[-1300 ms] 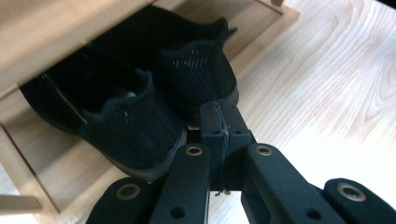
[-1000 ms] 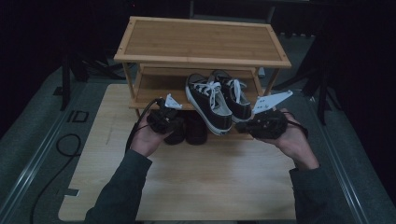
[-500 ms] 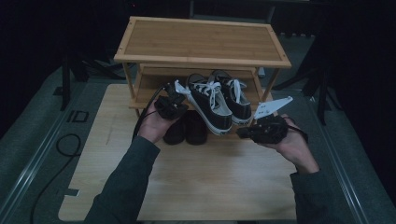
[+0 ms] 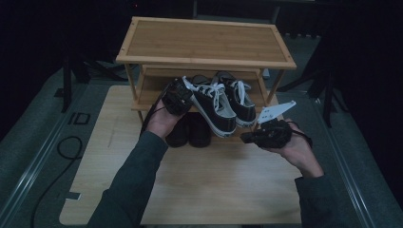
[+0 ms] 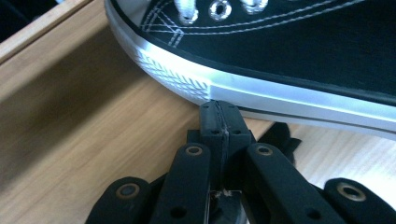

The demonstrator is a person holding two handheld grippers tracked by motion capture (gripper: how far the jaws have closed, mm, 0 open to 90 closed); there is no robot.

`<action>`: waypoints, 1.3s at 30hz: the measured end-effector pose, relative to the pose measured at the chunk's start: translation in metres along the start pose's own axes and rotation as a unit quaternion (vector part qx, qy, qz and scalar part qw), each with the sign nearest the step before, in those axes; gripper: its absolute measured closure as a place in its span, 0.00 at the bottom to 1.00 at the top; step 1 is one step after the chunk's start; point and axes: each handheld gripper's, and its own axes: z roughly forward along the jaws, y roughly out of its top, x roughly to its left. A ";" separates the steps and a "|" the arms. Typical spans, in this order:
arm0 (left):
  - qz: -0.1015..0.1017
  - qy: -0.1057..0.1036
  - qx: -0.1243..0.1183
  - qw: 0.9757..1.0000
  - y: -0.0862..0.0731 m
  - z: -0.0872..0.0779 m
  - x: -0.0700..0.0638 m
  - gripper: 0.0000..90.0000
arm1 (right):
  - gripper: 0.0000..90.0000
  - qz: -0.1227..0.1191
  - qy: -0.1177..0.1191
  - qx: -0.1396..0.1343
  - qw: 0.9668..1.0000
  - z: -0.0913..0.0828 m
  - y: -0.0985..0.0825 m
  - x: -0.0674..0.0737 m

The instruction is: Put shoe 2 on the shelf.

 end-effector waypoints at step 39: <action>-0.008 0.005 0.006 1.000 -0.002 0.004 0.013 1.00 | 0.97 -0.030 0.032 -0.032 0.999 0.013 0.010 0.012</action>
